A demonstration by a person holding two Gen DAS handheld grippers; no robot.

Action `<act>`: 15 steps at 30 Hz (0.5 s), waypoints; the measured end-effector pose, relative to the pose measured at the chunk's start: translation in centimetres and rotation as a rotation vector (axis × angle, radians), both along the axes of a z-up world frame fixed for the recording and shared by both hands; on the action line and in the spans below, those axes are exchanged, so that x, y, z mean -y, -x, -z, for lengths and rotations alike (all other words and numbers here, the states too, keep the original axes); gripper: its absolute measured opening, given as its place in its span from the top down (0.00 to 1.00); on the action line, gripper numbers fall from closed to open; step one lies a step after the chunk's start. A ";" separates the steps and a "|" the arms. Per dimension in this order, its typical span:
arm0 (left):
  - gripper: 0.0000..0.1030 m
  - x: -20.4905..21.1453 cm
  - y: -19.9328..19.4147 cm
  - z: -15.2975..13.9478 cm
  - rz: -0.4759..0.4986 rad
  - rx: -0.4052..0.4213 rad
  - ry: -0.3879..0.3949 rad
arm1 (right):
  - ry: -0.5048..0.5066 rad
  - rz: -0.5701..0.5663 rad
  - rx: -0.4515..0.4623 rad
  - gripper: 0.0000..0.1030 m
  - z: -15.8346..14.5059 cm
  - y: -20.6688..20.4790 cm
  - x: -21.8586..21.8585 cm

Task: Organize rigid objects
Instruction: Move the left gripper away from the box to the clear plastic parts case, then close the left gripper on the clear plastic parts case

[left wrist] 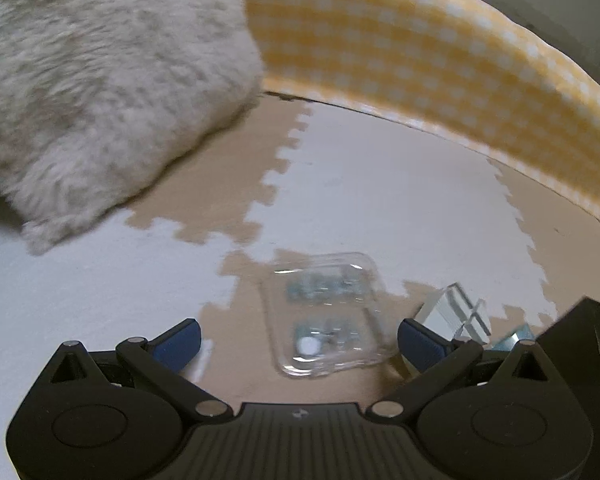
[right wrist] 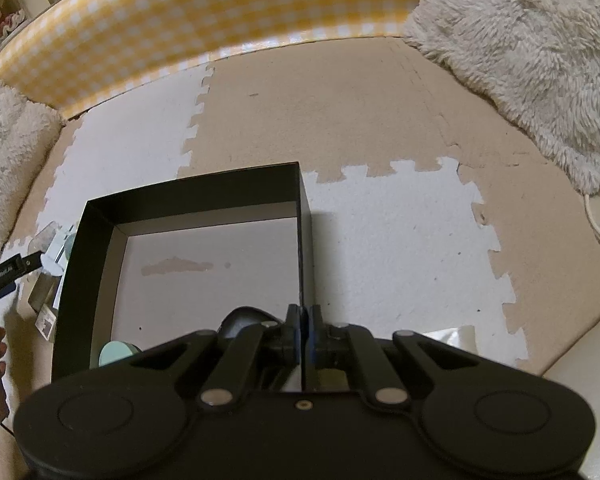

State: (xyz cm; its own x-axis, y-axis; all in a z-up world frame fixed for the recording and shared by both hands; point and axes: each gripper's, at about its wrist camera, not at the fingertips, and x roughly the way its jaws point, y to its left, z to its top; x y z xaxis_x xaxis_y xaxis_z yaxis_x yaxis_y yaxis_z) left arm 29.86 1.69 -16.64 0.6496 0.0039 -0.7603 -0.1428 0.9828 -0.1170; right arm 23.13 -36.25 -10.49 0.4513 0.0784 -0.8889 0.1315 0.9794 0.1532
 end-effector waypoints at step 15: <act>0.00 0.8 -1.4 0.7 -0.060 -0.047 -0.113 | 0.033 -0.014 -0.006 0.97 -0.1 -0.1 -0.5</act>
State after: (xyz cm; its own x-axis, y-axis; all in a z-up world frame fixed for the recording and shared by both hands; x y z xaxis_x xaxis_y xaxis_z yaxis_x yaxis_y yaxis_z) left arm 31.29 0.86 -17.38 0.6096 0.1293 -0.7821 -0.2048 0.9788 0.0023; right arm 23.24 -35.73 -10.39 0.4455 0.0555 -0.8936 0.1189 0.9856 0.1205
